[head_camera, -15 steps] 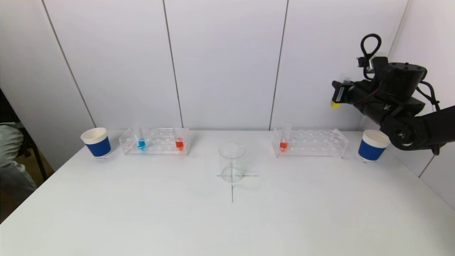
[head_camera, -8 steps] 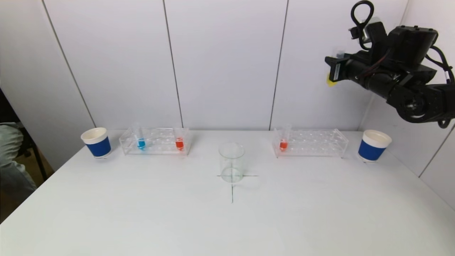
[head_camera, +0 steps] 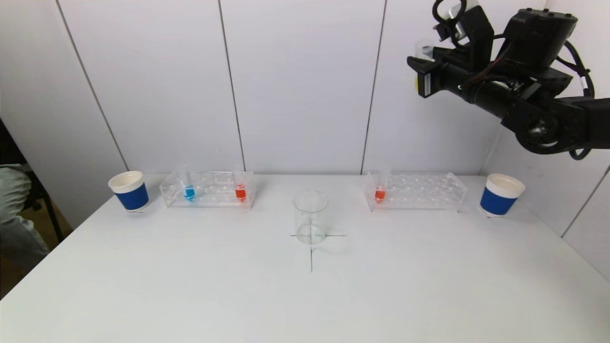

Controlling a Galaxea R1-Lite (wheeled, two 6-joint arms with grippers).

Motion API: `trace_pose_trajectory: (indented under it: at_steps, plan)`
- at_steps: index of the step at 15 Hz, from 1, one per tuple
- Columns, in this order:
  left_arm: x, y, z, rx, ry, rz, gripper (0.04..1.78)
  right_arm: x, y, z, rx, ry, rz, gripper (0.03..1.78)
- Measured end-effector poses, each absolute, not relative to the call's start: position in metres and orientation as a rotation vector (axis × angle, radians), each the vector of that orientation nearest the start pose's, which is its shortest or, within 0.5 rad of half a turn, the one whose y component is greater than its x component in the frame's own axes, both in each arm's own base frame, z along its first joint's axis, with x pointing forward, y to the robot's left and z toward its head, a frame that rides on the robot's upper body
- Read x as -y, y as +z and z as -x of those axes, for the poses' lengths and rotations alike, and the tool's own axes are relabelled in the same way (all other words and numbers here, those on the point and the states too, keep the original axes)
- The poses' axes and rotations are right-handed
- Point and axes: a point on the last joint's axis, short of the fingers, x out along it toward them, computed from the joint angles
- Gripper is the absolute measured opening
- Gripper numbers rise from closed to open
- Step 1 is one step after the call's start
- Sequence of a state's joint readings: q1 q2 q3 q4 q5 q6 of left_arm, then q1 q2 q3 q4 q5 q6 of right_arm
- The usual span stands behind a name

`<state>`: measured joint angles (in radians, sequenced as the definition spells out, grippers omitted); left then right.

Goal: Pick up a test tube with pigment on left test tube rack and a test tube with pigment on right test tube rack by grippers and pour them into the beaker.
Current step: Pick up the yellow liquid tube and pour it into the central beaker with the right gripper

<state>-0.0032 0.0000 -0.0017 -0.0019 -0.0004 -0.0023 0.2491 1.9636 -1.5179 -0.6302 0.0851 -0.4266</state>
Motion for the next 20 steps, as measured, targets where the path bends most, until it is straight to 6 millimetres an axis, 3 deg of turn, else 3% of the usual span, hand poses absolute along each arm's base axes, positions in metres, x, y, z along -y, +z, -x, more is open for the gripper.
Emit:
trace_pose_trajectory:
  at_steps: [4, 10, 20]
  plan:
    - [0.0, 0.076, 0.023, 0.004, -0.004, 0.003, 1.76, -0.135, 0.282, -0.388, 0.275, 0.391, 0.441, 0.48]
    - [0.0, 0.076, 0.023, 0.004, -0.004, 0.003, 1.76, -0.173, 0.252, -0.39, 0.262, 0.511, 0.548, 0.48]
    - [0.0, 0.076, 0.023, 0.004, -0.004, 0.003, 1.76, -0.193, 0.203, -0.4, 0.304, 0.682, 0.8, 0.48]
